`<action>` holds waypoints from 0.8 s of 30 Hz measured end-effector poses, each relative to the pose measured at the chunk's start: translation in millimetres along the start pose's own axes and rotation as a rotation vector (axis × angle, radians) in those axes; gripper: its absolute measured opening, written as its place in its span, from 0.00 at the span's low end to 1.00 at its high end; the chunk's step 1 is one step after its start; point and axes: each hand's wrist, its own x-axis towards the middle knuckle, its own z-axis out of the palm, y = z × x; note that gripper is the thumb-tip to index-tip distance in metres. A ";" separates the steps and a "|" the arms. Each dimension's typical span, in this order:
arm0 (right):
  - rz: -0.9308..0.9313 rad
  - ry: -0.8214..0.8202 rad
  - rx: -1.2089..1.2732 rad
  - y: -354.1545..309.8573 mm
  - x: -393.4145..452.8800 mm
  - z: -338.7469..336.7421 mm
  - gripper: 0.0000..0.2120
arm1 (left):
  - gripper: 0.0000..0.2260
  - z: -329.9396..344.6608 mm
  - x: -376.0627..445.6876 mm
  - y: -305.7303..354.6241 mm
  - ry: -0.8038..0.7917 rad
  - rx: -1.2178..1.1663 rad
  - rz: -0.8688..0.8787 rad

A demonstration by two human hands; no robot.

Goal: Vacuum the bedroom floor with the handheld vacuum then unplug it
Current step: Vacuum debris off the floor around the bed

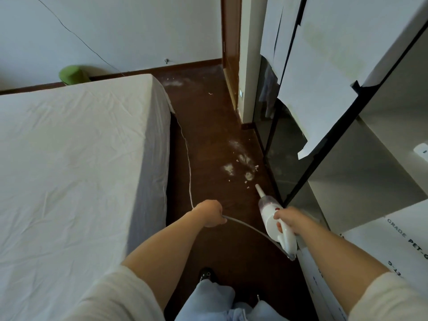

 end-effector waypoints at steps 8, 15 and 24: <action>-0.011 0.014 -0.068 -3.9 -8.6 -5.4 0.18 | 0.13 -7.2 11.8 -0.5 -0.027 0.006 0.048; -0.004 0.029 -0.082 -4.5 -4.6 -4.5 0.18 | 0.14 -11.5 14.6 6.3 -0.039 0.015 0.077; -0.021 0.025 -0.091 -14.6 12.7 18.1 0.20 | 0.13 -13.4 10.4 -19.7 -0.036 -0.011 0.023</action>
